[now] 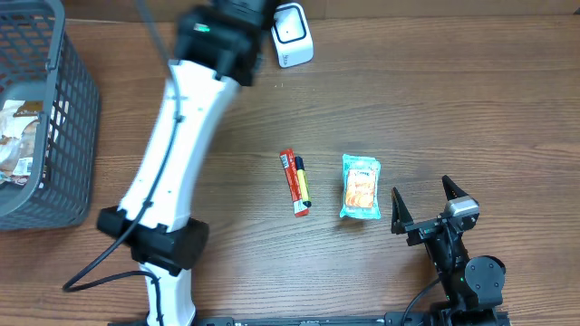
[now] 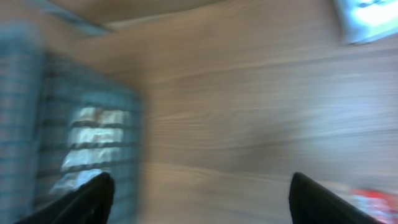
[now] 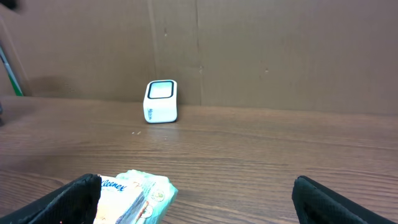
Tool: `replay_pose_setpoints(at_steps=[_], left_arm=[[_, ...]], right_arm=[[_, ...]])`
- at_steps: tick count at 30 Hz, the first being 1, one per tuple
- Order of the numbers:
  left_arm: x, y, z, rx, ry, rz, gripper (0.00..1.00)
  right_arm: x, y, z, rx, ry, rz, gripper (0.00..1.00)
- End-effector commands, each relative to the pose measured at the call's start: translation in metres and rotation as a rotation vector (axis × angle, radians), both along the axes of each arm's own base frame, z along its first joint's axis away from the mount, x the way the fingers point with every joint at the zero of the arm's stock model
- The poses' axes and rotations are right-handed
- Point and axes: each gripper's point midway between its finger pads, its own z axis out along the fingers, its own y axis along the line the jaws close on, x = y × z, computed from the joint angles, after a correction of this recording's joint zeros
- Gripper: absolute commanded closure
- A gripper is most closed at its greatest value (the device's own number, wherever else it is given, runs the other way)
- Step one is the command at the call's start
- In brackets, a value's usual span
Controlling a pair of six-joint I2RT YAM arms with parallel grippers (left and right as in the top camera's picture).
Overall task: Scan the item barcode
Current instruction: 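Release the red bar beside the clear packet and retract left gripper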
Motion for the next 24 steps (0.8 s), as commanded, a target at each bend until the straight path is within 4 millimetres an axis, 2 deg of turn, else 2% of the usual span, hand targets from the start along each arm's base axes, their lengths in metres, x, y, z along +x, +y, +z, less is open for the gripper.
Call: replay_pose_setpoints(at_steps=[1,4,12,19,24], left_arm=[[-0.008,0.071,0.043,0.204,-0.030,0.079,0.18],[-0.011,0.109,0.042,0.157,-0.004,0.130,0.14],[-0.013,0.210,0.027,-0.059,-0.009,0.272,0.19],[-0.022,0.276,0.026,-0.240,-0.099,0.343,0.18],[-0.031,0.316,0.030,-0.315,-0.169,0.370,0.15]], right_arm=[[0.001,-0.002,-0.003,-0.004,0.002,-0.011,0.00],[0.001,-0.002,-0.003,-0.004,0.002,-0.011,0.00],[0.001,-0.002,-0.003,-0.004,0.002,-0.011,0.00],[0.001,-0.002,-0.003,-0.004,0.002,-0.011,0.00],[0.001,-0.002,-0.003,-0.004,0.002,-0.011,0.00]])
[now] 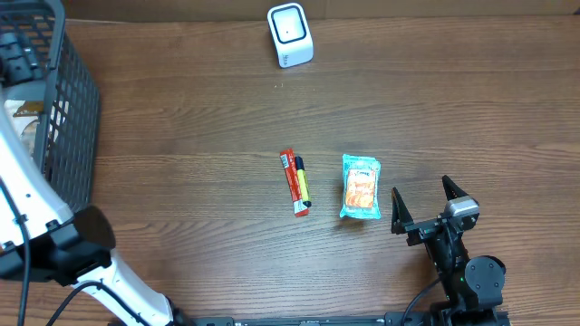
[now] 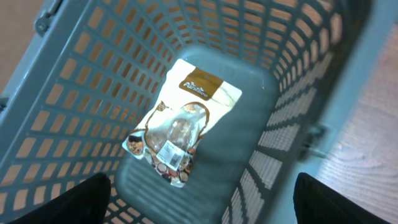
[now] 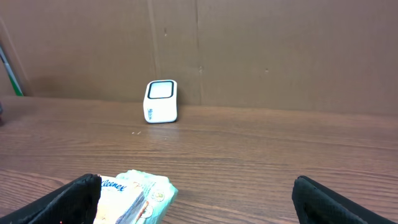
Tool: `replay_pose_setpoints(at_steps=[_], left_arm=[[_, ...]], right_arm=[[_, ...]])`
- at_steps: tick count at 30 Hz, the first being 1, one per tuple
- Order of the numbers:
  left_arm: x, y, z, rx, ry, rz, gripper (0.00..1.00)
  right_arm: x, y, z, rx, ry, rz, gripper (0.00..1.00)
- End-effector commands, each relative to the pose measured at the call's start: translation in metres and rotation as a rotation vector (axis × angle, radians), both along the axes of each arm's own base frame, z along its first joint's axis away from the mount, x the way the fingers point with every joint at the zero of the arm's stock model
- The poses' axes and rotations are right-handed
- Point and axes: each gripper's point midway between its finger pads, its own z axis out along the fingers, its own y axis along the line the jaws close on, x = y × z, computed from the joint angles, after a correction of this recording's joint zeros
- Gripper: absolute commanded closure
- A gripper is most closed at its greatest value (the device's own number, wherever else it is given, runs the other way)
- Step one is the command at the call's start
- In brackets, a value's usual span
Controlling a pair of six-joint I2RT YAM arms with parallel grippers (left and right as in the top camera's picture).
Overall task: Scan the item barcode
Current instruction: 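Release the red bar beside the clear packet and retract left gripper, then lower the left gripper into the basket and grasp the brown paper bag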
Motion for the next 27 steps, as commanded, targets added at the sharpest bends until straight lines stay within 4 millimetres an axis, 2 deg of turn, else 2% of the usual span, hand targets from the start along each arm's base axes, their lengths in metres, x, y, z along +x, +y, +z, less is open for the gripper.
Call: replay_pose_setpoints(at_steps=[1,4,8,12,16,21,26,27], left_arm=[[0.000,0.007,0.010,-0.072,-0.089,-0.067,0.16],[-0.006,0.031,0.002,-0.082,-0.094,-0.030,0.14],[-0.016,0.058,-0.024,-0.111,-0.052,0.031,0.13],[-0.022,0.083,-0.069,-0.153,0.023,0.062,0.10],[-0.026,0.098,-0.128,-0.219,0.133,0.061,0.09],[-0.023,0.105,-0.192,-0.293,0.245,0.038,0.10],[-0.018,0.108,-0.240,-0.335,0.312,0.013,0.08],[-0.018,0.109,-0.248,-0.341,0.323,0.008,0.05]], right_arm=[[0.001,-0.002,-0.003,-0.004,0.002,-0.011,0.00],[0.001,-0.002,-0.003,-0.003,0.002,-0.011,0.00],[0.001,-0.002,-0.003,-0.004,0.002,-0.011,0.00],[0.001,-0.002,-0.003,-0.003,0.002,-0.011,0.00],[0.001,-0.002,-0.003,-0.004,0.002,-0.011,0.00],[0.001,-0.002,-0.003,-0.004,0.002,-0.011,0.00],[0.001,-0.002,-0.003,-0.004,0.002,-0.011,0.00],[0.001,-0.002,-0.003,-0.004,0.002,-0.011,0.00]])
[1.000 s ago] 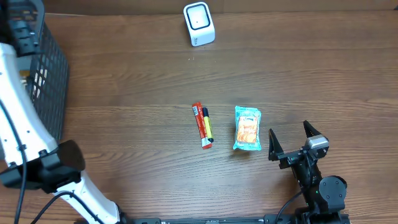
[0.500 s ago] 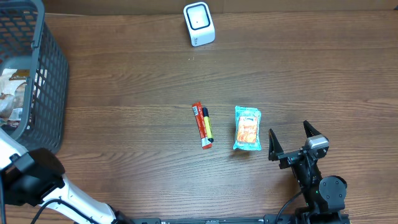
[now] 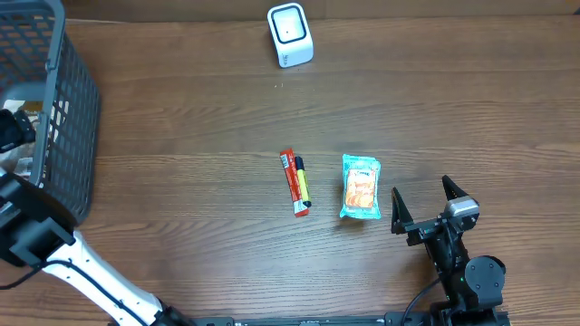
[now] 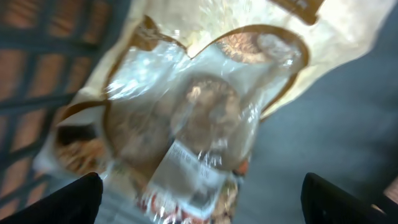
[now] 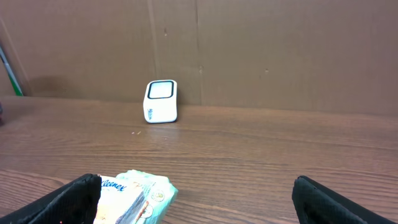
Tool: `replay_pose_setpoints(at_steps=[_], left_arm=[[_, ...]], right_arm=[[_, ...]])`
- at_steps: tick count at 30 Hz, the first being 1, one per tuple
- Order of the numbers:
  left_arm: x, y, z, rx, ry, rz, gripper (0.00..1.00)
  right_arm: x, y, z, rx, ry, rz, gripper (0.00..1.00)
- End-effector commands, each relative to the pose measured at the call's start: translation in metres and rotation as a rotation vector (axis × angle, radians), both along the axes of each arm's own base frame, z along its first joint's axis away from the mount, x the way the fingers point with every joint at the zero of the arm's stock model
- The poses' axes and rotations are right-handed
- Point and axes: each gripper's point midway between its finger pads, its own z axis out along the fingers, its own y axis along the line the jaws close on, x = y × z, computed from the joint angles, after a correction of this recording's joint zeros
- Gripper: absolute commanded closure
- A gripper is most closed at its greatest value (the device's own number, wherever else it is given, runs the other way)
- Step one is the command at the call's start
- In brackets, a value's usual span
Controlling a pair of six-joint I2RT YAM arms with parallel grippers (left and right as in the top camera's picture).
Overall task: Scan the item barcode
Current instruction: 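Lower the left gripper into the basket and grasp the brown paper bag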
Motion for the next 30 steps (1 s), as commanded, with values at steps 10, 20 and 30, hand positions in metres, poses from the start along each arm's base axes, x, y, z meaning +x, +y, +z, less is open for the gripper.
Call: replay_pose_setpoints(at_steps=[10,20,30], left_arm=[[-0.012,-0.006,-0.098,-0.115,0.170,-0.050,0.01],[-0.026,-0.018,-0.126,-0.186,0.240,-0.030,0.05],[-0.028,-0.023,-0.126,-0.206,0.248,0.017,0.20]], right_arm=[[0.001,-0.002,-0.003,-0.004,0.001,-0.011,0.00],[0.001,-0.002,-0.003,-0.004,0.001,-0.011,0.00],[0.001,-0.002,-0.003,-0.004,0.001,-0.011,0.00]])
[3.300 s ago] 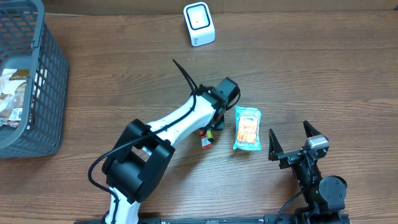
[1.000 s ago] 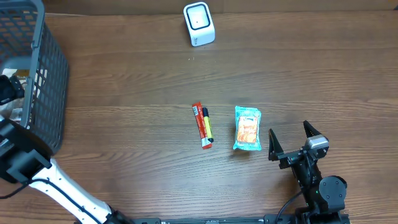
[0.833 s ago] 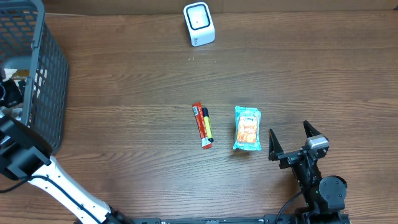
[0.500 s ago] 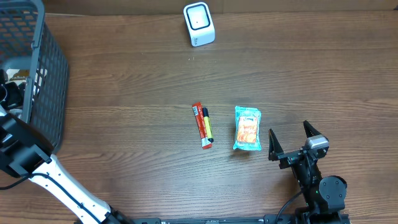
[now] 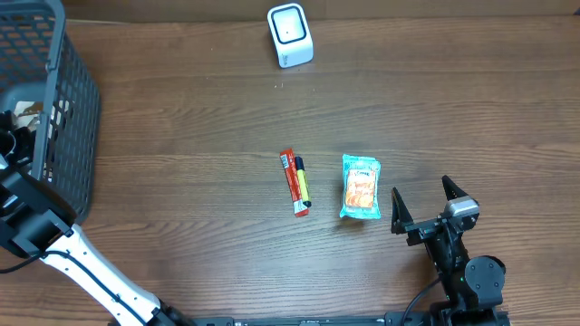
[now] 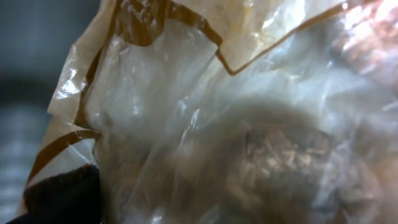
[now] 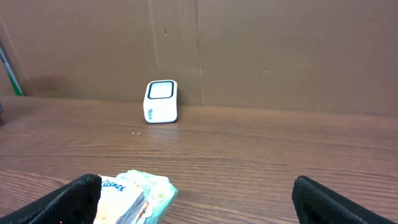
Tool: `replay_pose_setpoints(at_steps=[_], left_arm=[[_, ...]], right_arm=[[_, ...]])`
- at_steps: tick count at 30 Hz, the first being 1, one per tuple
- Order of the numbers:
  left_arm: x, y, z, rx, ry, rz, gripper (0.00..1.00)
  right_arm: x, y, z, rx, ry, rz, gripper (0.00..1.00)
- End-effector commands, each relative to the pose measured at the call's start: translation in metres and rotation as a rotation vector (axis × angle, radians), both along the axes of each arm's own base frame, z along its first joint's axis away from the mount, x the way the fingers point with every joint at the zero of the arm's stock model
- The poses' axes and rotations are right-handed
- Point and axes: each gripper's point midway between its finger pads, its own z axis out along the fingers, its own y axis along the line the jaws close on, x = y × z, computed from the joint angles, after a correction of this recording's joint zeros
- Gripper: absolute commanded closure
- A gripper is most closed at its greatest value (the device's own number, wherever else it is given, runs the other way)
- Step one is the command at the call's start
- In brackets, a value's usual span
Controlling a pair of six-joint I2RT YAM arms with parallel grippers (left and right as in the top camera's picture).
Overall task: Scan the item barcode
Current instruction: 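Lower the left gripper into the basket and grasp the brown paper bag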
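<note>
A clear snack bag with brown trim (image 6: 236, 124) fills the left wrist view, very close to the lens. It lies inside the grey basket (image 5: 68, 109), where my left gripper (image 5: 13, 136) reaches down. Only one dark finger (image 6: 62, 193) shows, at the bag's edge; the jaws stand wide around the bag and the other finger is hidden. The white scanner (image 5: 290, 34) stands at the table's back. My right gripper (image 5: 426, 204) rests open at the front right, just behind a Kleenex pack (image 7: 134, 196).
A red and yellow marker pack (image 5: 297, 181) lies at mid table, left of the Kleenex pack (image 5: 361, 186). The basket's tall mesh walls surround the left gripper. A cardboard wall (image 7: 280, 50) stands behind the scanner (image 7: 160, 101).
My left gripper has come lower onto the snack bag; the bag now fills its view and covers one finger. The right arm and the table items have not moved.
My left arm was over the table near the scanner, its gripper open. Then it was above the basket looking down at the snack bag. Then it was lower inside the basket, close over the bag, and now it is right against it.
</note>
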Motion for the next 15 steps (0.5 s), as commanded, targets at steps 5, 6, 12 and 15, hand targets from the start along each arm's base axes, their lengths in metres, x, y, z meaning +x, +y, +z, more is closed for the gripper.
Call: replay_pose_setpoints(at_steps=[5,6,12,15], left_arm=[[-0.015,-0.029,-0.056,-0.152,0.098,0.013,0.34],[-0.015,-0.029,-0.053,-0.152,0.097,0.013,0.36],[0.011,-0.025,0.002,-0.131,-0.052,0.020,0.52],[0.026,-0.022,0.050,-0.092,-0.166,0.032,0.53]], right_arm=[[0.001,-0.002,-0.003,-0.003,0.001,-0.011,0.00],[0.001,-0.002,-0.003,-0.003,0.001,-0.011,0.00],[0.001,-0.002,-0.003,-0.003,0.001,-0.011,0.00],[0.001,-0.002,-0.003,-0.003,0.001,-0.011,0.00]])
